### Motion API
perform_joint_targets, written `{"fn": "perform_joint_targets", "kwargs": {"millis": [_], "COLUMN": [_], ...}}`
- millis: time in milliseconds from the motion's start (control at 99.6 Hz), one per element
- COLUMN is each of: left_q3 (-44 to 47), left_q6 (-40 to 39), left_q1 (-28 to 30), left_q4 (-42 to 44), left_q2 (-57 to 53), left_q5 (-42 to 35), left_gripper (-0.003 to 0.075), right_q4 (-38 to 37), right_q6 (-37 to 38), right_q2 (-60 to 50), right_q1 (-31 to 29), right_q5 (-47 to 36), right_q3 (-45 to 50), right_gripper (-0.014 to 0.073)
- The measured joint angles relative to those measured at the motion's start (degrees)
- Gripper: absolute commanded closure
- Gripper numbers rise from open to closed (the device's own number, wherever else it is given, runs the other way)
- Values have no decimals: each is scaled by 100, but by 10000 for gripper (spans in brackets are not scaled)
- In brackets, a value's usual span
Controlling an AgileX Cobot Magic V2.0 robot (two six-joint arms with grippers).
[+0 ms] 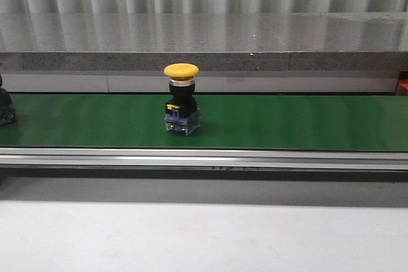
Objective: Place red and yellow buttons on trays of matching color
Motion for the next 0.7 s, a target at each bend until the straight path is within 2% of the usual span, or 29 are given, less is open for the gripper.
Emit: {"fn": "perform_joint_targets", "kwargs": {"millis": [120, 361, 592, 642, 703], "left_q3": [638, 1215, 1240, 1240, 1242], "left_q6": [0, 0, 0, 0, 0], "left_q1": [0, 0, 0, 0, 0], "left_q4": [0, 0, 0, 0, 0], "left_q2": [-837, -1610, -1612, -1612, -1612], "left_q5": [-35, -108, -213, -213, -213], "left_gripper": [304, 743, 739, 739, 739], "right_q4": [0, 0, 66, 73, 73], "right_q6": [0, 0, 0, 0, 0], "right_q2": [0, 0, 0, 0, 0], "right_q1": [0, 0, 0, 0, 0], "right_q5": [0, 0, 140, 231, 378], "right_q3": [0, 0, 0, 0, 0], "right_gripper": [718, 718, 705, 659, 540]}}
